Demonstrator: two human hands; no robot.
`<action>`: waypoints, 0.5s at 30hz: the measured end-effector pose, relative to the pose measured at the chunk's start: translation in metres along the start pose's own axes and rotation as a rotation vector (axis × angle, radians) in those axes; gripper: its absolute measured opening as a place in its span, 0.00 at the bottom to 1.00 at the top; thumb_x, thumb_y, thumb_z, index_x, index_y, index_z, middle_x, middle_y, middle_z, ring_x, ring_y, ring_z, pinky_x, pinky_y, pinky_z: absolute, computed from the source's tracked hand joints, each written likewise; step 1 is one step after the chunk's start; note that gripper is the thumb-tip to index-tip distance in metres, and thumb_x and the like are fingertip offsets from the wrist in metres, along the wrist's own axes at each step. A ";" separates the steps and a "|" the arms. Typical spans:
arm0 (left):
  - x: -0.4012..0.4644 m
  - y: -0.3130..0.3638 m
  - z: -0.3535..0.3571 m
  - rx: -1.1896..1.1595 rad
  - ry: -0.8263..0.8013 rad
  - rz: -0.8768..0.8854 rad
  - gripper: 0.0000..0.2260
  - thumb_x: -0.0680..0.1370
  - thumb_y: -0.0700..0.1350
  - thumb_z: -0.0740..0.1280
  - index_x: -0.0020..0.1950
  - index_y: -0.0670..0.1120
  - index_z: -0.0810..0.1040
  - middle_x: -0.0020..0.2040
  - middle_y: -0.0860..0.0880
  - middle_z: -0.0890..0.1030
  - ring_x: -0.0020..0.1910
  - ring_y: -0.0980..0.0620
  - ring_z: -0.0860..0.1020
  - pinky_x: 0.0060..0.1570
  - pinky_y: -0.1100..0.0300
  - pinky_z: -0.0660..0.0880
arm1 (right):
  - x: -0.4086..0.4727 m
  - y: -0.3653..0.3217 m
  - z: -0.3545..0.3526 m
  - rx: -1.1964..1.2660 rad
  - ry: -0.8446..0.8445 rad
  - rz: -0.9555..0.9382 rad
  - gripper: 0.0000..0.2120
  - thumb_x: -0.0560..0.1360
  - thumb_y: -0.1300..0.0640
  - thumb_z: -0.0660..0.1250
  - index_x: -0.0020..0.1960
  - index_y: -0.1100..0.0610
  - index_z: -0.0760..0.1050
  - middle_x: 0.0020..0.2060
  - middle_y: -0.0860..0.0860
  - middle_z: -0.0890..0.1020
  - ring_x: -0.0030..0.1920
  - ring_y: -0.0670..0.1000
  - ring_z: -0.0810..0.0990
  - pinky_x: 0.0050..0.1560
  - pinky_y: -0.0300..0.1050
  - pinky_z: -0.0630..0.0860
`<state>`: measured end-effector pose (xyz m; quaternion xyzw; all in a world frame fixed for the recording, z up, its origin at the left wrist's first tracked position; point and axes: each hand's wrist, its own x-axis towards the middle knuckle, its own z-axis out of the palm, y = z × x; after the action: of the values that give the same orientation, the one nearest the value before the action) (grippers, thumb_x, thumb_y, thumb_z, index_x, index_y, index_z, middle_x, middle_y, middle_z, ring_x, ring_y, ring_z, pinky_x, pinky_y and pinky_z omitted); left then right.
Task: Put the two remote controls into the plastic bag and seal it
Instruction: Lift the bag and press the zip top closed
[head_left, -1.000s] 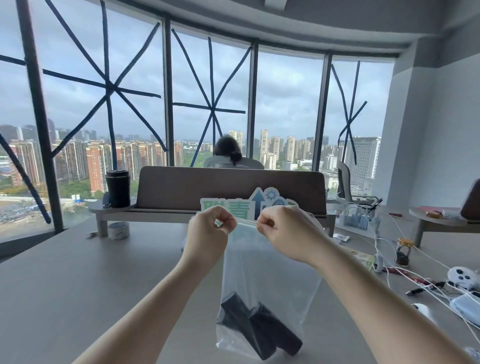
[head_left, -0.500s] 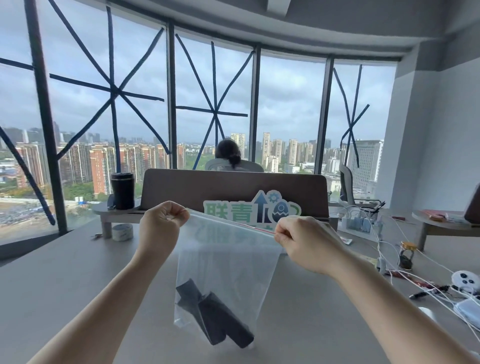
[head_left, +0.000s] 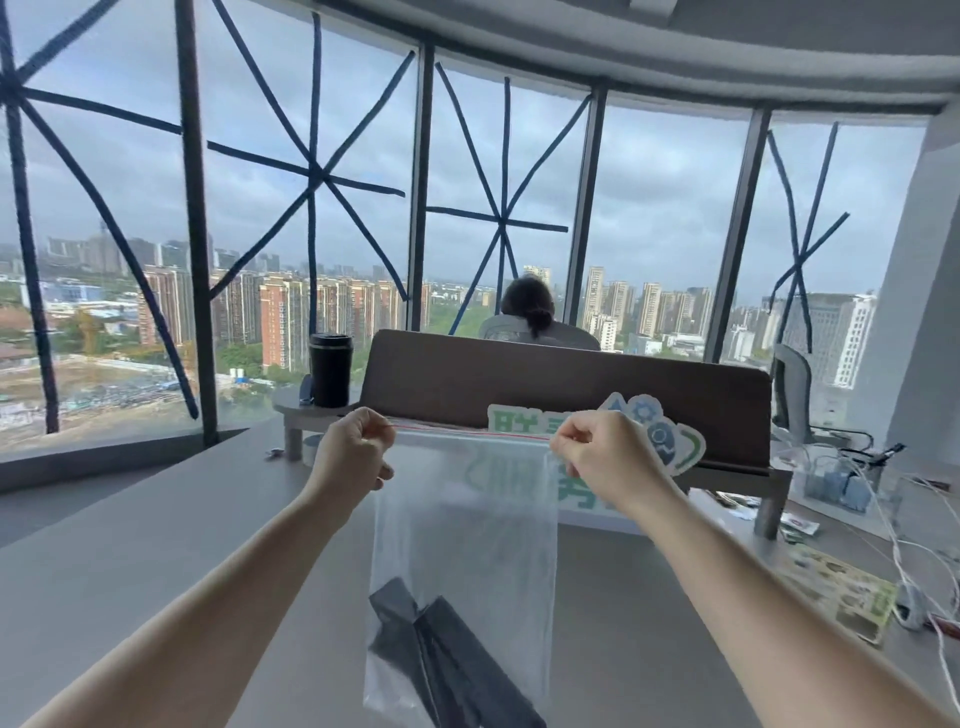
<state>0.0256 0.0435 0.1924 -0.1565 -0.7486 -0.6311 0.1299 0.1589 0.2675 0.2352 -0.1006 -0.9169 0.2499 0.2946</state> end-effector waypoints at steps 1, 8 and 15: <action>0.015 -0.004 -0.004 -0.010 0.012 -0.017 0.09 0.76 0.34 0.60 0.39 0.45 0.74 0.38 0.46 0.78 0.21 0.55 0.77 0.25 0.60 0.73 | 0.017 -0.004 0.014 0.055 -0.001 0.021 0.11 0.74 0.55 0.68 0.32 0.53 0.80 0.27 0.48 0.83 0.31 0.48 0.79 0.44 0.52 0.81; 0.091 -0.024 -0.048 -0.203 0.174 -0.034 0.06 0.77 0.34 0.63 0.43 0.42 0.75 0.41 0.45 0.80 0.30 0.53 0.82 0.32 0.62 0.81 | 0.082 -0.047 0.080 0.279 0.128 -0.052 0.11 0.74 0.55 0.69 0.33 0.50 0.81 0.28 0.46 0.84 0.26 0.40 0.79 0.31 0.37 0.77; 0.069 -0.123 -0.073 -0.193 0.179 -0.185 0.07 0.74 0.31 0.65 0.38 0.39 0.76 0.36 0.41 0.78 0.37 0.45 0.79 0.40 0.62 0.81 | 0.030 -0.022 0.171 0.245 -0.150 0.012 0.10 0.71 0.54 0.69 0.33 0.55 0.82 0.31 0.50 0.86 0.27 0.49 0.77 0.37 0.52 0.82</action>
<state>-0.0869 -0.0425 0.1209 -0.0419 -0.6812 -0.7206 0.1219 0.0331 0.1906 0.1409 -0.0503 -0.8984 0.3684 0.2338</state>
